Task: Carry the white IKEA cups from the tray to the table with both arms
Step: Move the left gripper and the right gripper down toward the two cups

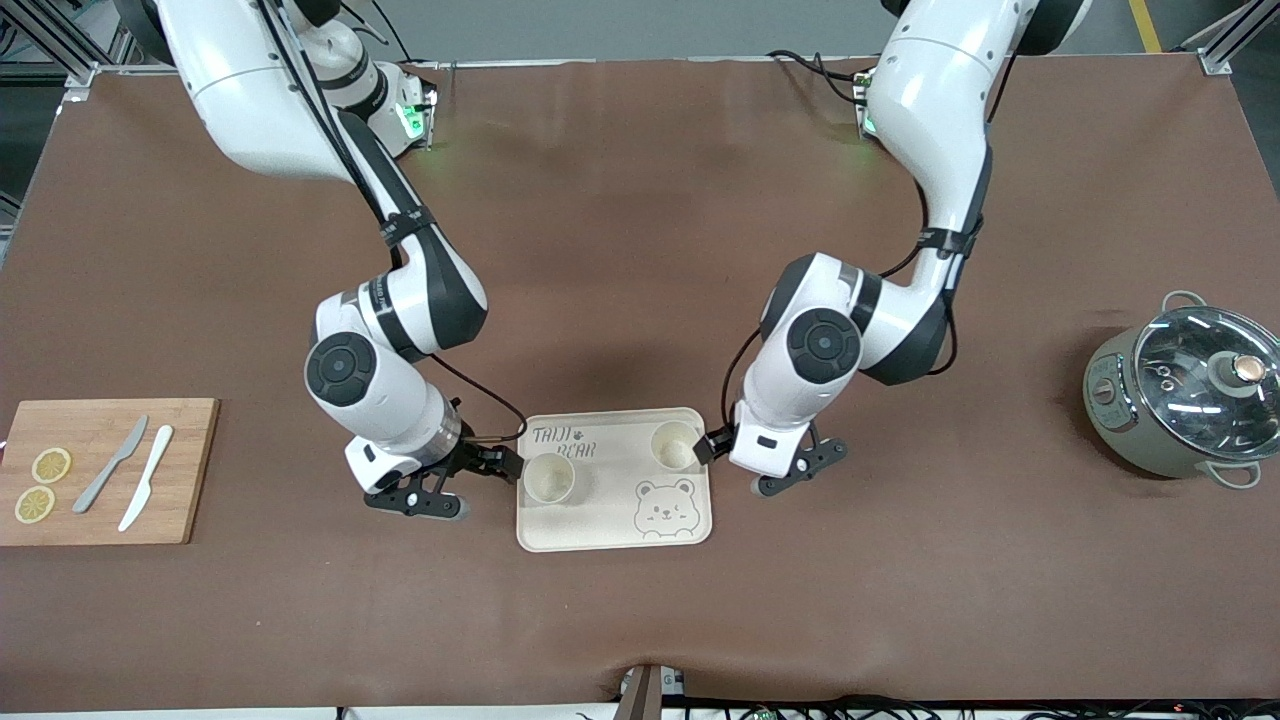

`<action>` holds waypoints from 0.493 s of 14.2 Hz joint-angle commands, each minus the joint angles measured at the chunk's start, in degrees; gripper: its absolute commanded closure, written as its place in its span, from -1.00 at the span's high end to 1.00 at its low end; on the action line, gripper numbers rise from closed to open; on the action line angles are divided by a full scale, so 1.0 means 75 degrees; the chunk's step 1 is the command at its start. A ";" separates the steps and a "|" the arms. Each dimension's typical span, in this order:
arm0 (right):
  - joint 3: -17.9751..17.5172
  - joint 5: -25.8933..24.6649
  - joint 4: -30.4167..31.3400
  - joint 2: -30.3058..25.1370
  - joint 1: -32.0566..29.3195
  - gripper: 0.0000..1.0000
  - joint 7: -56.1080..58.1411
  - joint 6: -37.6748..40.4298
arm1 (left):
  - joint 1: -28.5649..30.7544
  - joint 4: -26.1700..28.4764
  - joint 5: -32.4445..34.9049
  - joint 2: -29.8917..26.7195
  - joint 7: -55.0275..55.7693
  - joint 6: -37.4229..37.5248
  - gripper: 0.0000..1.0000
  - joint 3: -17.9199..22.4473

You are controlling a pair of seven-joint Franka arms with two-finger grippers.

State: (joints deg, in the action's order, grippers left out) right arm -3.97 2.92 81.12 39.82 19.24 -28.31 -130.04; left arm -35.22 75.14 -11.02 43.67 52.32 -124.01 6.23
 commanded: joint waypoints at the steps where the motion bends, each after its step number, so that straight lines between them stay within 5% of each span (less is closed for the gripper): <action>1: 0.0073 -0.0155 -0.0305 0.0339 0.0258 1.00 -0.0187 -0.0133 | -0.0226 -0.0117 -0.0148 0.0293 0.0208 -0.0153 1.00 0.0083; 7: 0.0073 -0.0190 -0.0293 0.0562 0.0387 1.00 -0.0315 -0.0520 | -0.0484 -0.0129 -0.0148 0.0575 0.0466 -0.0574 1.00 0.0095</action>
State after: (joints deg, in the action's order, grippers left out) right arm -3.96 2.36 80.73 42.90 21.59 -28.95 -133.48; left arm -37.90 75.11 -11.02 47.14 54.85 -127.57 6.23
